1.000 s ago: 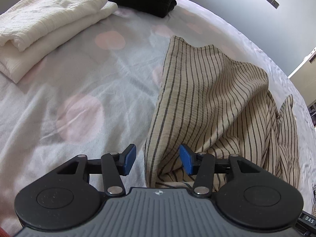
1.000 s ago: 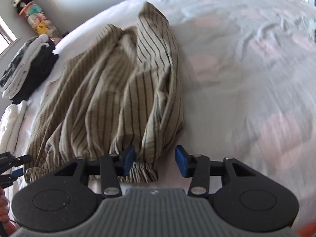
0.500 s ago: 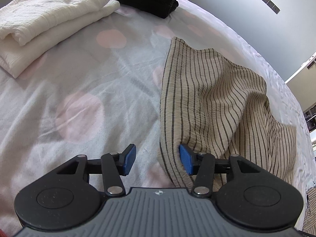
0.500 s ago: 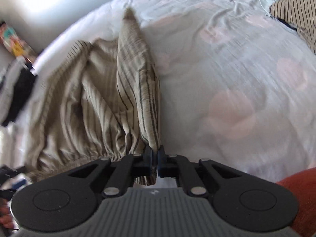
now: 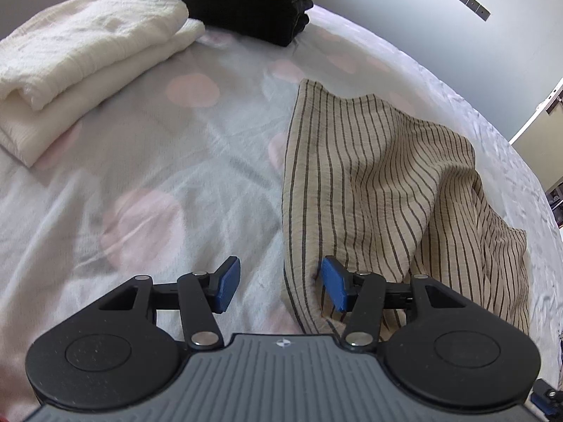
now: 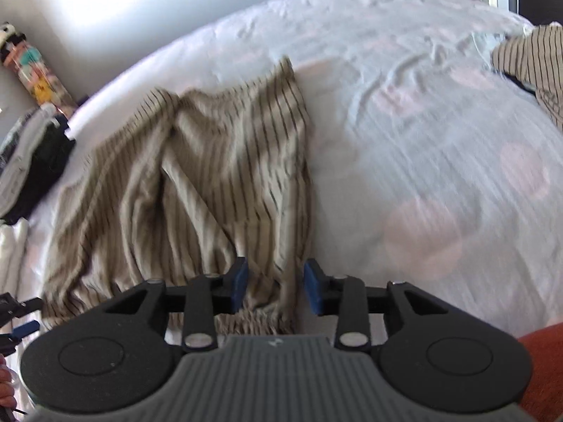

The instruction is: Fold clothes

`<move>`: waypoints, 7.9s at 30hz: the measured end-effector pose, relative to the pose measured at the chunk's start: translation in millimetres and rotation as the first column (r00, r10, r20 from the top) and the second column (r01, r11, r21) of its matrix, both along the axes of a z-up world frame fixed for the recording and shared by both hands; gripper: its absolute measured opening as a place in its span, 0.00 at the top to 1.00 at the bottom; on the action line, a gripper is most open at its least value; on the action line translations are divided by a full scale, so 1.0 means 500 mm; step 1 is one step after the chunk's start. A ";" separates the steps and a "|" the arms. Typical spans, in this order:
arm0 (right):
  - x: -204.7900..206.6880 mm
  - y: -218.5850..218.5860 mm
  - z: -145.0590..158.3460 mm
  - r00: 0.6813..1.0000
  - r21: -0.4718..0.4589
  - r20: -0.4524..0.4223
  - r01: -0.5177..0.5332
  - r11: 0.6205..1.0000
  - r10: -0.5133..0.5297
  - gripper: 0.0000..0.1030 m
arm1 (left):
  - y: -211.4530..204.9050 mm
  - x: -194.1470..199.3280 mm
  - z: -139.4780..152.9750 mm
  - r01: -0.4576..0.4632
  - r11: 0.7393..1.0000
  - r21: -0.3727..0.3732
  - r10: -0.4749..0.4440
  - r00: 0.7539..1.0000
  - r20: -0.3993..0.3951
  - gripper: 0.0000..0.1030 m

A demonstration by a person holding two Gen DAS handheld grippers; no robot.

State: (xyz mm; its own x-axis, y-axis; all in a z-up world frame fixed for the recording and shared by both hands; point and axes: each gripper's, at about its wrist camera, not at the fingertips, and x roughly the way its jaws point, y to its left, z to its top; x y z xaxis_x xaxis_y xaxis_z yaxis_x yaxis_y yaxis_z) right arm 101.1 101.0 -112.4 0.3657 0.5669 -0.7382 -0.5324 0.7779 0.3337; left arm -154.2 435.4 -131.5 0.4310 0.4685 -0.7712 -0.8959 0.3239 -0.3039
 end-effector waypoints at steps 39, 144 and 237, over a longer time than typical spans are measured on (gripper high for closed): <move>0.533 0.246 -0.129 0.991 0.253 0.069 0.097 0.963 -0.118 0.65 | 0.378 0.216 -0.087 0.089 0.973 0.212 -0.087 0.996 -0.018 0.90; 0.051 0.032 0.022 0.994 0.075 -0.059 -0.088 0.993 0.093 0.92 | -0.061 -0.016 0.020 -0.002 0.997 -0.078 0.008 0.997 0.082 0.66; 0.231 0.302 -0.032 0.968 -0.032 -0.252 -0.021 0.999 0.012 0.47 | 0.248 -0.016 -0.007 -0.015 1.000 0.004 0.015 0.998 -0.060 0.71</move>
